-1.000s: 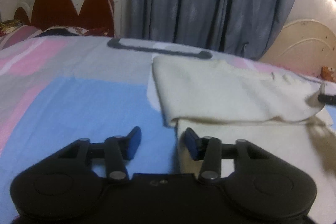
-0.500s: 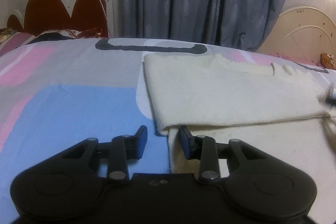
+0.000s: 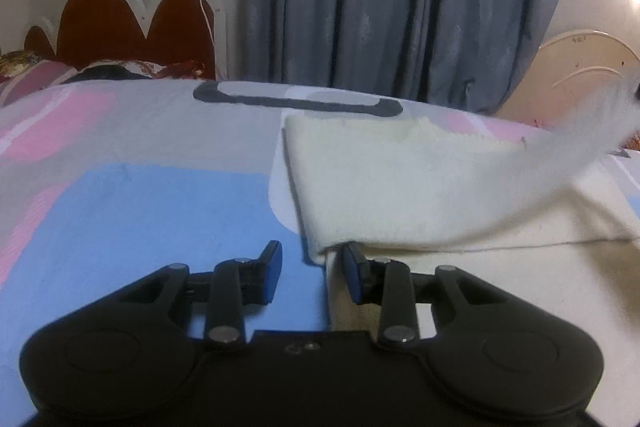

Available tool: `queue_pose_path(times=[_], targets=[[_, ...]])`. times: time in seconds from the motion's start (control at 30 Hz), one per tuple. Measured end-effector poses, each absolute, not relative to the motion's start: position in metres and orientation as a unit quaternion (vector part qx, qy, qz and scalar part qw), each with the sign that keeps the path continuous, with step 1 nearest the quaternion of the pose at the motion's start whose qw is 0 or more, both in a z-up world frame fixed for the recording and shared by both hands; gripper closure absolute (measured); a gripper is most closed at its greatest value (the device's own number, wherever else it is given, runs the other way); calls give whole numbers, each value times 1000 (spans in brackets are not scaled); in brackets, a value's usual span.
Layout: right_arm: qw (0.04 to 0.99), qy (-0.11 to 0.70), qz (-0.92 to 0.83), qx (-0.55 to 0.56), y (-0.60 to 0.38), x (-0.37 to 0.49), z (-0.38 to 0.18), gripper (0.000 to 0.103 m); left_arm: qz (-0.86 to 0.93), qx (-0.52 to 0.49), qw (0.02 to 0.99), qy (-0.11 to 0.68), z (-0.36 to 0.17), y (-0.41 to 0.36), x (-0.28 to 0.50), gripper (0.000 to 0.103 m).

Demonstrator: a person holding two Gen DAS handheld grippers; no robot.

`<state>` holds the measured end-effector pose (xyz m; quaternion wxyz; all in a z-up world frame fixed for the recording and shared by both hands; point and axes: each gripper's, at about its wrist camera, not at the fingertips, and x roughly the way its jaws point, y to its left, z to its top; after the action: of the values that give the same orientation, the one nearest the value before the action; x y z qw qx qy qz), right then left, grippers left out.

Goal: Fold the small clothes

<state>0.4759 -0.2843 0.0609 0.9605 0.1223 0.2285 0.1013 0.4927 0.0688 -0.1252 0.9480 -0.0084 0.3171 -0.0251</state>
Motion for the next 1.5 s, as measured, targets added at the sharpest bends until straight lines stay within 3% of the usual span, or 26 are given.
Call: queue_pose_path(times=[0.07, 0.17, 0.23, 0.43, 0.57, 0.6, 0.73, 0.8, 0.93, 1.2, 1.37, 1.43, 1.5], targets=[[966, 217, 91, 112, -288, 469, 57, 101, -26, -1, 947, 319, -125, 67, 494, 70], [932, 334, 60, 125, -298, 485, -3, 100, -28, 6, 946, 324, -125, 65, 496, 70], [918, 371, 54, 132, -302, 484, -31, 100, -29, 8, 945, 325, -126, 65, 495, 70], [918, 369, 45, 140, -307, 474, -36, 100, -26, 26, 941, 338, -119, 64, 492, 67], [935, 322, -4, 150, -331, 454, -4, 100, -50, 19, 963, 266, -80, 60, 473, 43], [936, 317, 1, 152, -331, 454, 0, 100, -59, 25, 962, 267, -76, 51, 480, 41], [928, 350, 35, 120, -305, 472, -12, 100, -93, 37, 947, 305, -96, 20, 512, 44], [910, 404, 18, 91, -299, 479, -28, 101, -104, 34, 930, 350, -115, 19, 521, 43], [906, 421, 29, 34, -288, 462, -25, 100, -118, 60, 934, 333, -116, 25, 510, 42], [932, 344, 34, 108, -288, 509, -9, 100, -112, 54, 949, 289, -98, 7, 562, 40], [925, 338, 137, 108, -255, 541, -28, 100, -76, 48, 942, 322, -123, 20, 603, 31], [918, 359, 140, 93, -256, 547, -47, 101, -81, -10, 944, 320, -127, 44, 606, 31], [917, 357, 110, 137, -275, 548, -51, 101, -74, -7, 944, 321, -123, 50, 604, 33]])
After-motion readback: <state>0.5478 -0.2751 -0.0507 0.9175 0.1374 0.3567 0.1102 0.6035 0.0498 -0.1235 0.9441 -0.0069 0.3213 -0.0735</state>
